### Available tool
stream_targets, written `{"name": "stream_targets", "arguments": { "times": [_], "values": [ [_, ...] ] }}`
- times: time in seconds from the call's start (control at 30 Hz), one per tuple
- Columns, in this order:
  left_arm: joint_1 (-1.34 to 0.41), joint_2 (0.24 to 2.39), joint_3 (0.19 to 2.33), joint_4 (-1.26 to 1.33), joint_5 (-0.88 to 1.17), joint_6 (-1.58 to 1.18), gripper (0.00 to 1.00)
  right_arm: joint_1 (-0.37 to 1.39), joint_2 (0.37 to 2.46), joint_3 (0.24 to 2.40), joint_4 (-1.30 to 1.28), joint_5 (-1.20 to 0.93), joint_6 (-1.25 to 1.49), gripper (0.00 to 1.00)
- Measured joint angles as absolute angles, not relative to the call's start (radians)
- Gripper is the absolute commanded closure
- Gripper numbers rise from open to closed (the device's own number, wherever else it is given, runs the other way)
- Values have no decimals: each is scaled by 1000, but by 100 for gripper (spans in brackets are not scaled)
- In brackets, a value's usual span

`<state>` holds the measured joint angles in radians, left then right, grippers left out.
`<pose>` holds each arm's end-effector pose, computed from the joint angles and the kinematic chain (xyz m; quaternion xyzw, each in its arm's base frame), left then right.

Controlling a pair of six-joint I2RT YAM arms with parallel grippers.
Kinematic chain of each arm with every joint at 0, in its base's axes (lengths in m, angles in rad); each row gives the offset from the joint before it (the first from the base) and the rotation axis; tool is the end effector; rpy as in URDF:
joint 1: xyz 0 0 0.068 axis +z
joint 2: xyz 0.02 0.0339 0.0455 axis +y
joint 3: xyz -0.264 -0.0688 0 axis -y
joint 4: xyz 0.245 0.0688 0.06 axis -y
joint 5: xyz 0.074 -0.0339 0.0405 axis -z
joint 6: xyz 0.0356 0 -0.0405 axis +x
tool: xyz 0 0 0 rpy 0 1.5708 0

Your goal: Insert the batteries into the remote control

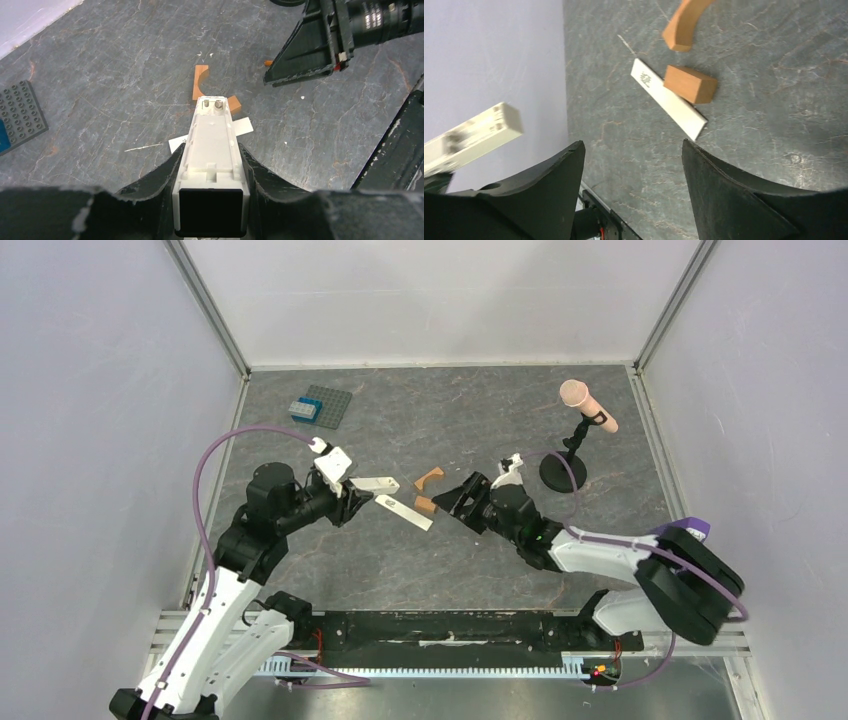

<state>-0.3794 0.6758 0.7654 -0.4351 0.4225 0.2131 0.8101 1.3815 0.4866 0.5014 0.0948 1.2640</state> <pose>0.1366 -0.0702 0.3243 0.3489 0.7299 -0.2177 0.5461 0.1896 0.1943 0.1772 0.2126 0.8035 0.4574 0.3161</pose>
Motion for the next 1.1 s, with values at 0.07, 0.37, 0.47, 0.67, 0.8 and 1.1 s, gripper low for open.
{"name": "stream_targets", "arguments": {
  "times": [0.07, 0.37, 0.47, 0.67, 0.8, 1.1],
  "values": [
    [-379, 673, 765, -435, 432, 213, 98, 810, 1324, 477, 486, 89, 1248, 24],
    [-379, 663, 774, -465, 699, 213, 98, 810, 1145, 477, 490, -186, 936, 10],
    [-379, 653, 787, -476, 834, 213, 98, 812, 1118, 493, 516, -369, 813, 6],
    [-379, 637, 822, -472, 1073, 213, 98, 827, 1099, 577, 524, -609, 668, 7],
    [-379, 627, 826, -464, 1166, 213, 98, 834, 1097, 585, 582, -708, 685, 7],
    [-380, 631, 828, -441, 1300, 213, 98, 859, 1131, 558, 898, -857, 936, 10]
  ]
}}
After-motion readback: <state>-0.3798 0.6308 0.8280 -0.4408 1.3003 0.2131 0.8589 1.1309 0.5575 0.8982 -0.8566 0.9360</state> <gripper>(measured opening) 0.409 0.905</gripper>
